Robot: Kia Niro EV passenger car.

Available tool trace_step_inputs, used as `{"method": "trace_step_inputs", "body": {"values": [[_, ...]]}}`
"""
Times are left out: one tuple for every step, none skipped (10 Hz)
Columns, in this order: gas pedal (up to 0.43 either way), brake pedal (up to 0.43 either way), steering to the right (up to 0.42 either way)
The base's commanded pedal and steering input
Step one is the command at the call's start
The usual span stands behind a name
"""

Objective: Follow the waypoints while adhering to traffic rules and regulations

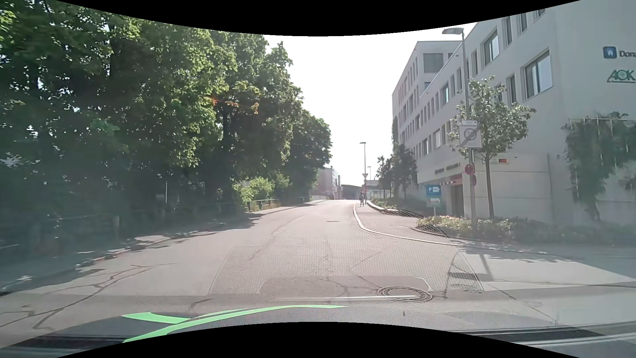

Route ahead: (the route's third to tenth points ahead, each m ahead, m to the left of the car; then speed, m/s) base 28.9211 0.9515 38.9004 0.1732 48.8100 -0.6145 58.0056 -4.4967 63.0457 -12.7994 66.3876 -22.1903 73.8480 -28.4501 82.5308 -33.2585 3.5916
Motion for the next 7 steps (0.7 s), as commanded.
{"method": "trace_step_inputs", "body": {"values": [[0.138,0.000,0.008],[0.240,0.000,0.008],[0.287,0.000,0.008],[0.299,0.000,0.008],[0.299,0.000,0.008],[0.331,0.000,0.008],[0.331,0.000,0.008]]}}
